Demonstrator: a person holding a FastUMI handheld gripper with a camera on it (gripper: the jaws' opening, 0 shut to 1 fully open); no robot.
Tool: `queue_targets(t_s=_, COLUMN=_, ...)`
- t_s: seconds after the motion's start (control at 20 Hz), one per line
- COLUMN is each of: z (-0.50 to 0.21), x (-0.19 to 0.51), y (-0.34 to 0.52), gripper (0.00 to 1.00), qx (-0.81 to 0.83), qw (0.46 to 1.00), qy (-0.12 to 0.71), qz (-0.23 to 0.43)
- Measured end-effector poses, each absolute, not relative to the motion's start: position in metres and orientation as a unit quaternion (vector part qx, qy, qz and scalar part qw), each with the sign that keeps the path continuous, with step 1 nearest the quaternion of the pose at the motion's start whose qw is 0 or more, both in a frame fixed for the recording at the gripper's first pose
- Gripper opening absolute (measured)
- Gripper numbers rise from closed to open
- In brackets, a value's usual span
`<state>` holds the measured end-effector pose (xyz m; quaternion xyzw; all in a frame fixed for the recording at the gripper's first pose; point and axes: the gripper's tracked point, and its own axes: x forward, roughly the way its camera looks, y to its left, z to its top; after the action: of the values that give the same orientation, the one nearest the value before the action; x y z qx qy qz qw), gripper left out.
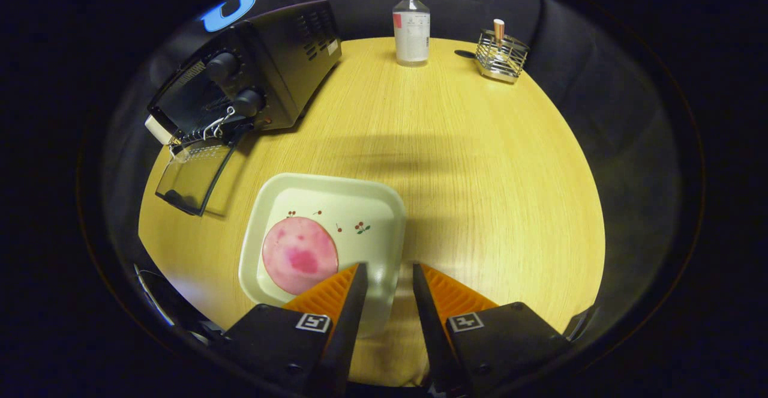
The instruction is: Open the toaster oven, put the food inside, and close the toaster oven door.
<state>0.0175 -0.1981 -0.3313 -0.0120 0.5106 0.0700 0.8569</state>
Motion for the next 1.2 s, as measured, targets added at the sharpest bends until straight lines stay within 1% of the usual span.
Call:
queue_targets(t_s=0.05, z=-0.334, x=0.016, y=-0.197, gripper=0.52, qx=-0.006, qw=0.850, qy=0.523, qz=0.069)
queue_targets(t_s=0.1, z=-0.333, x=0.015, y=-0.194, gripper=0.52, qx=-0.001, qw=0.846, qy=0.528, qz=0.073)
queue_targets(t_s=0.15, z=-0.334, x=0.017, y=-0.192, gripper=0.38, qx=0.003, qw=0.844, qy=0.531, qz=0.072)
queue_targets(t_s=0.3, z=-0.332, x=0.019, y=-0.193, gripper=0.29, qx=0.026, qw=0.839, qy=0.538, qz=0.081)
queue_targets(t_s=0.35, z=-0.334, x=0.020, y=-0.190, gripper=0.18, qx=0.041, qw=0.836, qy=0.541, qz=0.078)
queue_targets(t_s=0.45, z=-0.331, x=0.017, y=-0.187, gripper=0.10, qx=0.063, qw=0.830, qy=0.547, qz=0.084)
queue_targets(t_s=0.55, z=-0.334, x=0.016, y=-0.184, gripper=0.06, qx=0.076, qw=0.823, qy=0.555, qz=0.093)
queue_targets(t_s=0.65, z=-0.332, x=0.008, y=-0.180, gripper=0.06, qx=0.110, qw=0.813, qy=0.565, qz=0.086)
queue_targets(t_s=0.8, z=-0.319, x=0.000, y=-0.173, gripper=0.06, qx=0.181, qw=0.806, qy=0.560, qz=0.059)
queue_targets(t_s=1.2, z=-0.269, x=-0.016, y=-0.169, gripper=0.06, qx=0.214, qw=0.837, qy=0.503, qz=0.021)
